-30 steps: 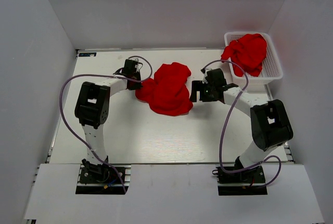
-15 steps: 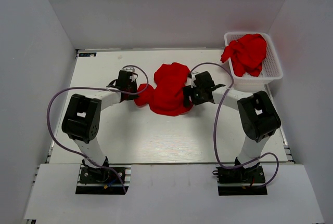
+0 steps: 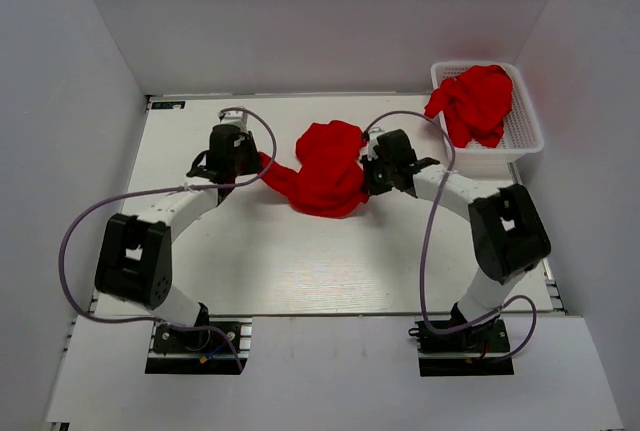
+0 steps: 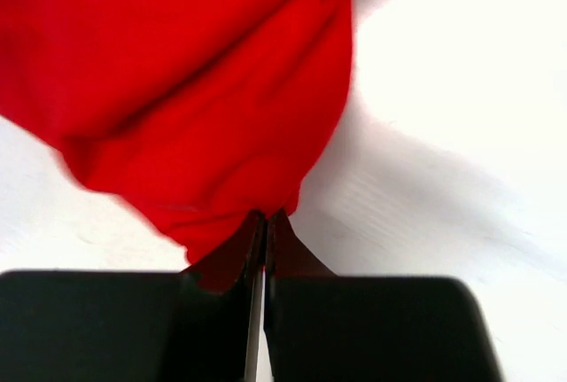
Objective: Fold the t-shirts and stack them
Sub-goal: Flatten out the tshirt
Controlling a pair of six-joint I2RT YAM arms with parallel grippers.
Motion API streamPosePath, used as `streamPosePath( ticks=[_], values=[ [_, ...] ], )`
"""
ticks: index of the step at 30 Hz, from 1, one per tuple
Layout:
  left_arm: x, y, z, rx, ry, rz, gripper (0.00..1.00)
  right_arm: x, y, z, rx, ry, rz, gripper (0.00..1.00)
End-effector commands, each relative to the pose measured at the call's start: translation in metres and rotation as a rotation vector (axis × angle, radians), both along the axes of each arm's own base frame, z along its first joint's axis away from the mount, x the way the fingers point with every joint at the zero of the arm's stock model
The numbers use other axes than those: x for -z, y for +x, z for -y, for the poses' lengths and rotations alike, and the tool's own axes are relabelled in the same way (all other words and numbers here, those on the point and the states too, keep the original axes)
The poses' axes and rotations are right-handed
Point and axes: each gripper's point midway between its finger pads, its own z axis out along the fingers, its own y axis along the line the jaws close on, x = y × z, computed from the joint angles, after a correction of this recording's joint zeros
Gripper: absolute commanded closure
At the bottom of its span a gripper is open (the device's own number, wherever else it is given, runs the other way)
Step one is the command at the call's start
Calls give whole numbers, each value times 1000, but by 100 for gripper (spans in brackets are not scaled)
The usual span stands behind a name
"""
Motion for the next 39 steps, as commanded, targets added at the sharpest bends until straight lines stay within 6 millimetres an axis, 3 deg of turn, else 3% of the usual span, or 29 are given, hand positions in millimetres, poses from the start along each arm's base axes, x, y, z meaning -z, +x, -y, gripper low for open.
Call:
streamPosePath(
  ticks=[1, 2, 3, 5, 6, 7, 9, 10, 12, 13, 15, 16, 21, 22, 26, 29, 31, 34, 35, 36, 38, 39],
  values=[
    [-122, 18, -3, -17, -67, 363, 100, -108, 35, 6, 72, 42, 276, 100],
    [-142, 19, -6, -37, -73, 412, 100, -121, 39, 12, 98, 30, 306, 100],
    [-175, 23, -11, -53, -62, 499, 100, -159, 49, 21, 153, 26, 387, 100],
    [-217, 19, -17, -85, -52, 592, 100, -190, 53, 25, 172, 32, 457, 100],
    [-232, 20, -19, -96, -43, 623, 100, -224, 63, 31, 218, 36, 534, 100],
    [-267, 18, -23, -110, -48, 693, 100, -242, 63, 34, 232, 45, 569, 100],
    [-294, 14, -29, -129, -30, 748, 100, -296, 68, 40, 251, 57, 692, 100],
    [-321, 7, -32, -131, -24, 805, 100, -327, 67, 44, 265, 78, 751, 100],
    [-353, -3, -41, -161, -15, 879, 100, -355, 64, 46, 244, 70, 831, 100],
    [-369, -13, -47, -175, 1, 916, 100, -394, 55, 47, 233, 116, 908, 100],
    [-398, -27, -54, -194, 0, 983, 100, -420, 49, 49, 205, 107, 982, 100],
    [-407, -32, -57, -195, 21, 1005, 100, -451, 41, 53, 202, 137, 1044, 100],
    [-454, -64, -70, -223, 37, 1123, 100, -517, 9, 68, 176, 143, 1218, 100],
    [-454, -63, -73, -237, 49, 1121, 100, -528, 1, 71, 176, 149, 1250, 100],
    [-474, -74, -75, -237, 42, 1166, 100, -541, -3, 72, 160, 145, 1305, 100],
    [-463, -51, -58, -161, 57, 1148, 100, -533, 9, 62, 127, 128, 1299, 100],
    [-454, -33, -49, -129, 67, 1118, 100, -517, 31, 52, 111, 102, 1275, 100],
    [-427, 17, -44, -163, 100, 1022, 100, -491, 74, 42, 138, 64, 1217, 100],
    [-435, 24, -45, -181, 96, 1033, 100, -493, 82, 42, 154, 60, 1220, 100],
    [-407, 55, -39, -173, 147, 967, 100, -472, 115, 36, 166, 29, 1182, 100],
    [-419, 73, -42, -195, 173, 989, 100, -503, 121, 40, 201, 67, 1233, 100],
    [-417, 83, -41, -202, 190, 978, 100, -470, 155, 29, 184, 38, 1179, 100]
  ],
)
